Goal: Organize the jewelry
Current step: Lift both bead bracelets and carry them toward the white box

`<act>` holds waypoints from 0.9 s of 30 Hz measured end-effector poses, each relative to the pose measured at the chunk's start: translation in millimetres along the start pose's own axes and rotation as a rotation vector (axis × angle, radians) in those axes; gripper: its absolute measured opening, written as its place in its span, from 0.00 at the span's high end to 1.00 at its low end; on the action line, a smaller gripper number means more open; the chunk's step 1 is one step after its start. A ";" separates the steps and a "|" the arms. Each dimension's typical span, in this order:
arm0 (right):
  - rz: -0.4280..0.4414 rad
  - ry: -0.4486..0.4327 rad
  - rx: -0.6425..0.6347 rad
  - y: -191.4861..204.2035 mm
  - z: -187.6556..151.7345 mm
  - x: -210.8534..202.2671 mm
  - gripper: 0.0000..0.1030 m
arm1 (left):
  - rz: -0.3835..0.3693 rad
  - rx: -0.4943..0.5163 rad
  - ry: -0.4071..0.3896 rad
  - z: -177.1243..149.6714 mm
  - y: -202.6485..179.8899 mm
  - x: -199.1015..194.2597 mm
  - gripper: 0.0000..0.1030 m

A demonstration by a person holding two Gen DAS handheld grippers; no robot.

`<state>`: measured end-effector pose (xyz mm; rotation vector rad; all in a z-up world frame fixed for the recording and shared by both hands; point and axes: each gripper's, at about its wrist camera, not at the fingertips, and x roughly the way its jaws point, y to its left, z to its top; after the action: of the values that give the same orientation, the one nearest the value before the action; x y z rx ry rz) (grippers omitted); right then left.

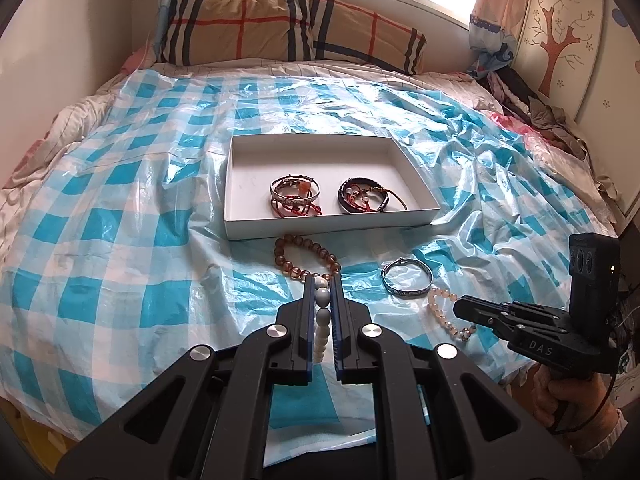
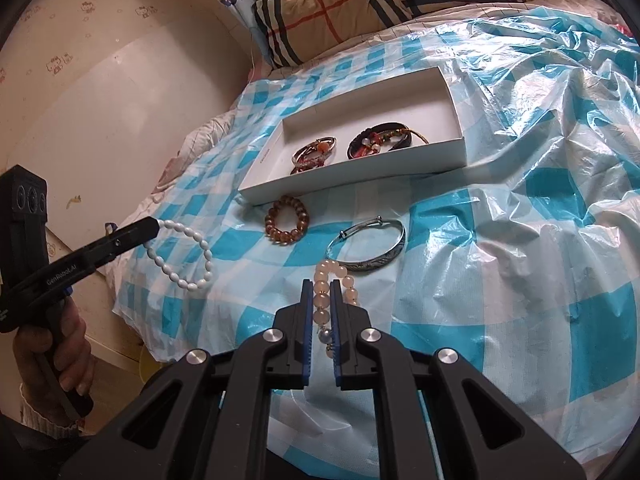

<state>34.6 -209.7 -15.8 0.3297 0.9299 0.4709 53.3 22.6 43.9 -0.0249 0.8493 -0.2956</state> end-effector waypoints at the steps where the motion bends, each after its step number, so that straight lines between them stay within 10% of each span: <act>1: -0.009 0.009 -0.012 1.8 -0.6 1.8 0.91 | -0.001 0.001 0.000 0.0 -0.5 -0.3 0.93; 27: -0.032 -0.025 0.009 0.7 2.7 -8.6 0.91 | -0.013 -0.010 -0.024 -3.0 -0.5 -11.5 0.93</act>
<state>32.3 -213.7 -8.1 0.3281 0.9115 0.4322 43.8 25.5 50.4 -0.0436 0.8271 -0.3026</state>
